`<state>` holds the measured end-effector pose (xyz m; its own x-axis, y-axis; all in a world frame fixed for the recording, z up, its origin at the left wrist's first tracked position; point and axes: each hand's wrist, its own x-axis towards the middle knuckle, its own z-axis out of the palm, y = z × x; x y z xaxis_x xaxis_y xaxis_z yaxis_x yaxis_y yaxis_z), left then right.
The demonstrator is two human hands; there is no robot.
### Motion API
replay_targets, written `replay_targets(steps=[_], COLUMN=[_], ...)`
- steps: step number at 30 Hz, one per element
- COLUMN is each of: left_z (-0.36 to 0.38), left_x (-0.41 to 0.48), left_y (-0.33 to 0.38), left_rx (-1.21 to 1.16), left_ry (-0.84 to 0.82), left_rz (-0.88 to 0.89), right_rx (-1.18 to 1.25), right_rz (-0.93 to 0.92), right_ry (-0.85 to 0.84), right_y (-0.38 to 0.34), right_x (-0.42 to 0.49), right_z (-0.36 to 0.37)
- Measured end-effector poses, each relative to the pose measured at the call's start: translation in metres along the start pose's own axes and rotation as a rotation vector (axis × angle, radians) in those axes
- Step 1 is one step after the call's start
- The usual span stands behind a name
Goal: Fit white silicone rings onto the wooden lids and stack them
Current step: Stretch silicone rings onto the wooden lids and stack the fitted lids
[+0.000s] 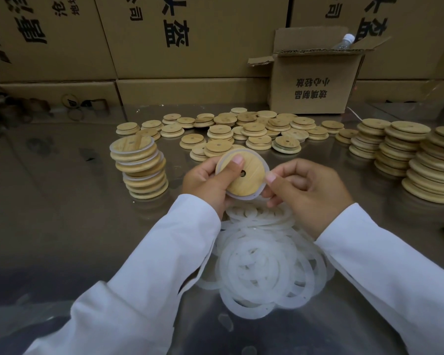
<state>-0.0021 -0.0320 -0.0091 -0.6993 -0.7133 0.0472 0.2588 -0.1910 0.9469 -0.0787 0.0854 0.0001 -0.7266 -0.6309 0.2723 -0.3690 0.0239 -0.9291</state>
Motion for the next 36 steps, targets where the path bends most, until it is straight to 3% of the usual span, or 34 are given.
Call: replay_targets(steps=[7, 14, 36], left_z=[-0.001, -0.007, -0.004], left_x=[0.003, 0.003, 0.001], left_y=[-0.002, -0.005, 0.004], left_rx=[-0.017, 0.257, 0.046], left_ry=[-0.027, -0.097, -0.014], left_rz=[-0.032, 0.017, 0.083], right_rx=[-0.084, -0.298, -0.043], right_rz=[0.02, -0.103, -0.044], right_ry=[0.035, 0.135, 0.07], right_y=[0.006, 0.006, 0.004], right_x=[0.0, 0.003, 0.005], right_z=[0.003, -0.004, -0.006])
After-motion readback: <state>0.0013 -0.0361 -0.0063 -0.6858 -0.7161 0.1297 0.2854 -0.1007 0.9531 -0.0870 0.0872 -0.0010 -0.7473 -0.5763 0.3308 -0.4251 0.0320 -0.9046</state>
